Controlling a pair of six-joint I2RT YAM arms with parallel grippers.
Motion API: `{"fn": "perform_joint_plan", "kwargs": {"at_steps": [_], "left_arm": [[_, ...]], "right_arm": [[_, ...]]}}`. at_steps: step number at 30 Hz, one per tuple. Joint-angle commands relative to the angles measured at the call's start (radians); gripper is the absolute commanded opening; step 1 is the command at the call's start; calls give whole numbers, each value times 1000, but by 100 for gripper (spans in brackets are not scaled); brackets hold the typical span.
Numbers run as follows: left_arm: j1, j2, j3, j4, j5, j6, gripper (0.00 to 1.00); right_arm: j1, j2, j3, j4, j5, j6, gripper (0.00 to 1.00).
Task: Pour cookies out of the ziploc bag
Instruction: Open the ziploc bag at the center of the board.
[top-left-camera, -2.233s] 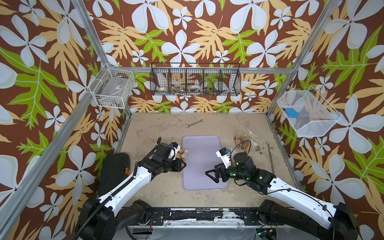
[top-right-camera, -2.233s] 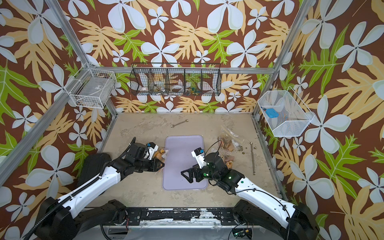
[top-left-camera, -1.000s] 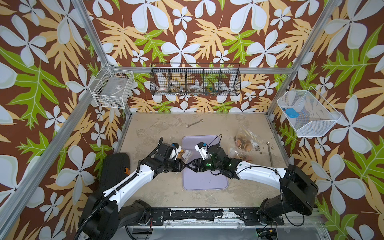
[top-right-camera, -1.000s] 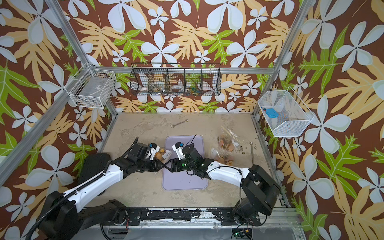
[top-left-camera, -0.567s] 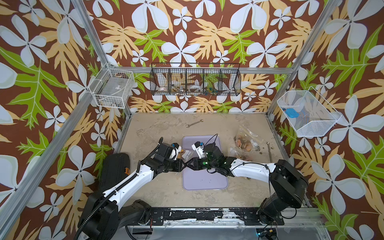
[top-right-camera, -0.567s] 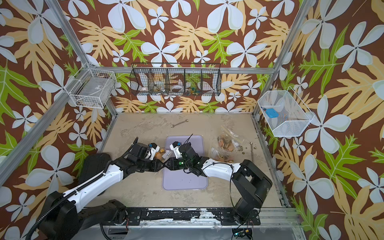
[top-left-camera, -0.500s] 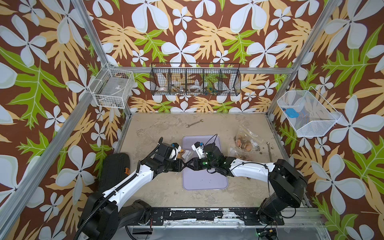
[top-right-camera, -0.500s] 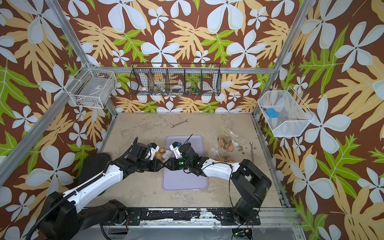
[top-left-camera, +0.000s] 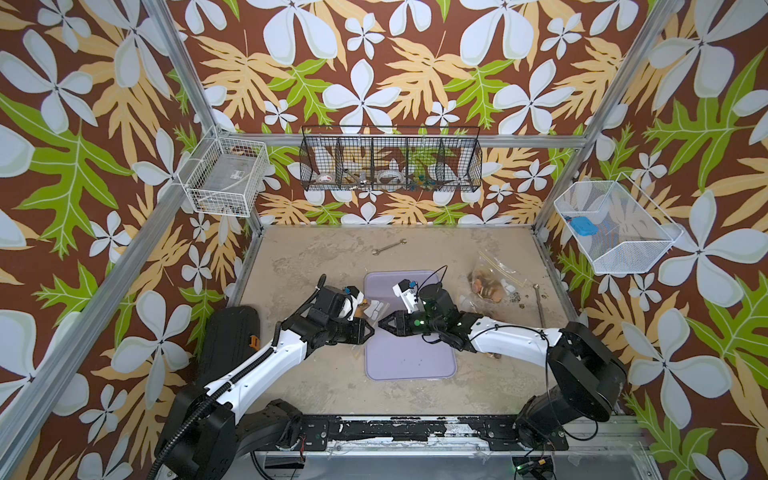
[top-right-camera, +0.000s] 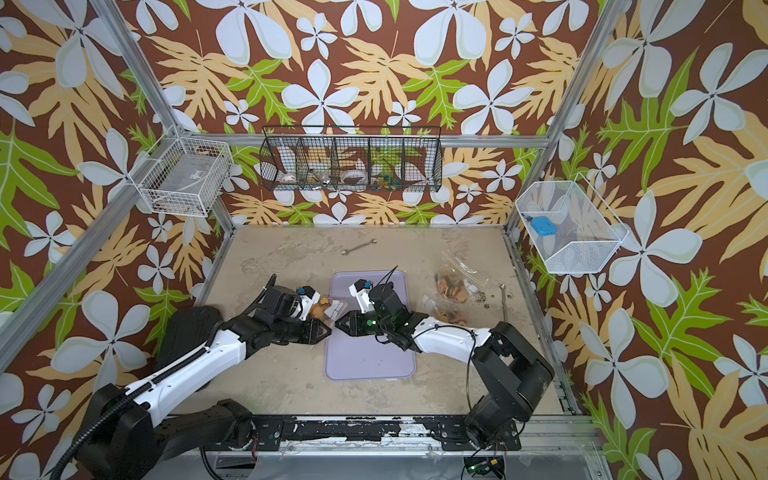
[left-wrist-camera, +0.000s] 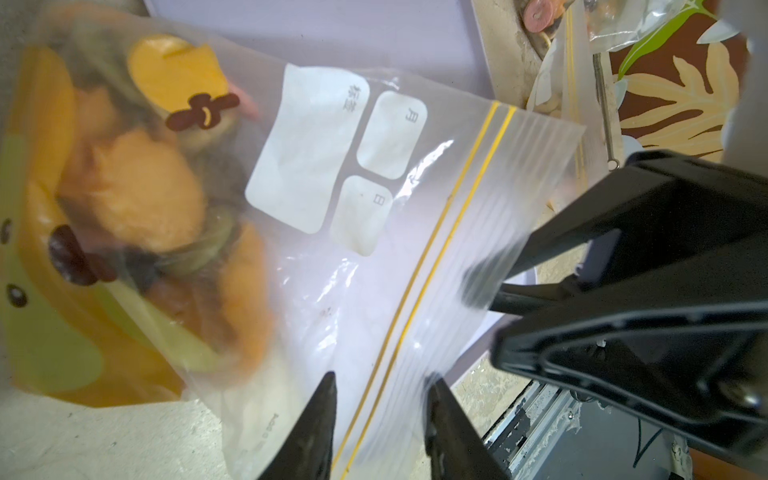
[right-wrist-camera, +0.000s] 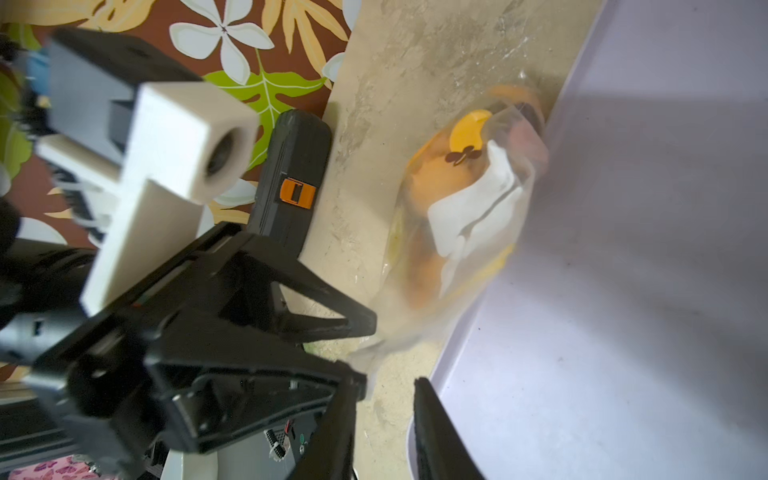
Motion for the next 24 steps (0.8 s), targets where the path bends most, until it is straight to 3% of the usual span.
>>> {"fn": "perform_joint_plan", "kwargs": {"at_steps": [1, 5, 24], "left_arm": [[0, 4, -3, 8, 10, 11, 37], [0, 3, -5, 10, 13, 12, 37], [-1, 12, -9, 19, 26, 11, 34]], "right_arm": [[-3, -28, -16, 30, -20, -15, 32], [-3, -36, -12, 28, -32, -13, 38], [16, 89, 48, 32, -20, -3, 35]]}}
